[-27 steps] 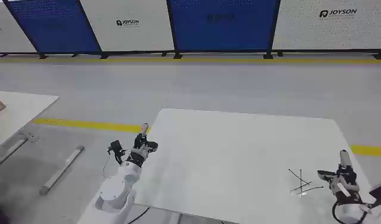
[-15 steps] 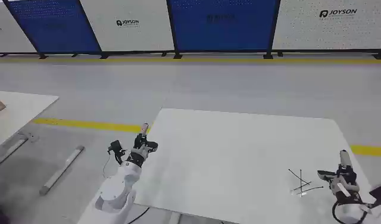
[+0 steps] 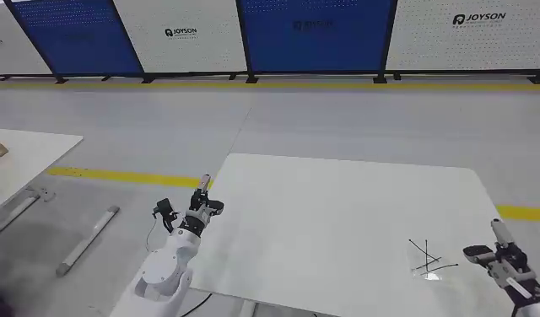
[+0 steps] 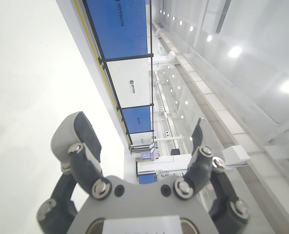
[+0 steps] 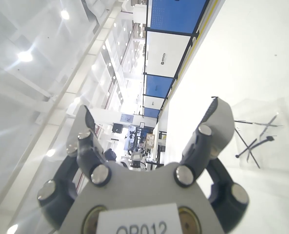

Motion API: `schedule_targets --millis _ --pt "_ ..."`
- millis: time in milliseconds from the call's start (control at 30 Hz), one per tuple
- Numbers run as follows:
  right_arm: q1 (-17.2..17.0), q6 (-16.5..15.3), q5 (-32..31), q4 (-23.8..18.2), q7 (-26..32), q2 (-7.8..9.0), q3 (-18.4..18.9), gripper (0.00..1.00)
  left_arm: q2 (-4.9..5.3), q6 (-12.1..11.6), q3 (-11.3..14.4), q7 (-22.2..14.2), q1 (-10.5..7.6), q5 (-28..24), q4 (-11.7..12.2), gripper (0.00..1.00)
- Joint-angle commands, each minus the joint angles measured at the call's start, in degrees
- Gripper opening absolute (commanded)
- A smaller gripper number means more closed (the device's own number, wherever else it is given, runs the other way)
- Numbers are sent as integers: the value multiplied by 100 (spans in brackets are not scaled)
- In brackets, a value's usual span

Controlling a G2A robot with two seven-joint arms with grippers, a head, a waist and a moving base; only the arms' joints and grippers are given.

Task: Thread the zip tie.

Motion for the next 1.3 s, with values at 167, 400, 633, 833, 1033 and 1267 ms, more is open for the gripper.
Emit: schedule_targets --millis 167,400,633,833,1033,1267 --pt "-3 -4 0 -6 -38 -1 -8 100 0 0 0 0 0 0 0 100" --pt "26 -100 6 50 505 40 162 100 0 0 0 0 0 0 0 100" --pt "185 -319 127 789 1551 127 518 100 0 0 0 0 0 0 0 100" --pt "417 -317 -283 1330 1675 155 326 100 0 0 0 0 0 0 0 100" --pt "547 -285 -392 1489 1610 149 167 100 0 0 0 0 0 0 0 100" --pt "547 -285 -392 1489 1610 149 167 100 0 0 0 0 0 0 0 100"
